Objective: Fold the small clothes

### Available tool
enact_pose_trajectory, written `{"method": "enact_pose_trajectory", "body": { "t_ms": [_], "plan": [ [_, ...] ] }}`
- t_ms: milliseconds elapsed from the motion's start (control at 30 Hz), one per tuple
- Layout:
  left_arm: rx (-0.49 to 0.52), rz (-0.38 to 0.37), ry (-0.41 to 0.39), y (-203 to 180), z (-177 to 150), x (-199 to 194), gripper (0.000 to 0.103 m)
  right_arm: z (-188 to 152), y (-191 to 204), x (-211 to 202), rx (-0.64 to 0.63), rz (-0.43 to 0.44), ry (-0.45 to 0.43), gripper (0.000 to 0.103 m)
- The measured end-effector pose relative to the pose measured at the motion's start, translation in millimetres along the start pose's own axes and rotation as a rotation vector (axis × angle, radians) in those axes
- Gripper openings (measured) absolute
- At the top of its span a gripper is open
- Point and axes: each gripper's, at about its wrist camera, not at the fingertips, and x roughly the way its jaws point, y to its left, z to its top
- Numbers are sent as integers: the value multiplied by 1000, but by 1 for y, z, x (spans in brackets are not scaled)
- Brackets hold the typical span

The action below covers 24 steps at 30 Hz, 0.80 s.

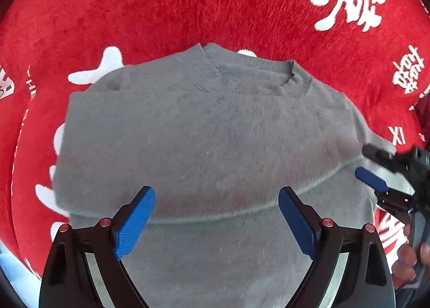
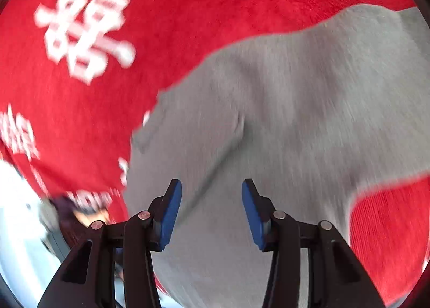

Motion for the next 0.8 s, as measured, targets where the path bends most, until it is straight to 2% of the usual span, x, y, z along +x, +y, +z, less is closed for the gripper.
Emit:
{"method": "enact_pose_trajectory", "body": {
  "t_ms": [33, 67, 133, 200, 233, 300, 433, 500, 567, 633, 733, 800],
  "plan": [
    [-6, 12, 4, -2, 2, 5, 94, 7, -3, 6, 28, 12, 5, 35],
    [-7, 20, 5, -4, 1, 9, 94, 11, -3, 8, 31, 16, 6, 8],
    [0, 53, 13, -6, 0, 18, 94, 12, 7, 5, -51, -41, -11, 8],
    [9, 80, 26, -6, -5, 28, 96, 7, 13, 7, -140, -148, 10, 8],
    [11, 84, 12, -6, -7, 29, 102, 1, 13, 6, -183, -175, 25, 8],
    [6, 90, 6, -4, -8, 29, 102, -6, 16, 1, -238, -214, 31, 8],
    [5, 86, 10, -2, -6, 31, 102, -24, 20, -13, -261, -233, 54, 19],
    [12, 87, 14, -2, -5, 32, 102, -31, 20, -17, -273, -241, 67, 50],
    [18, 84, 22, -1, -3, 34, 102, -39, 16, -21, -277, -205, 71, 53],
    [31, 84, 29, -4, 2, 37, 102, -44, 13, -19, -246, -164, 119, 53],
    [45, 90, 36, -8, 4, 34, 102, -50, 8, -21, -205, -100, 145, 53],
    [59, 101, 42, -17, 4, 29, 102, -53, 7, -26, -205, -97, 140, 53]
  ]
}}
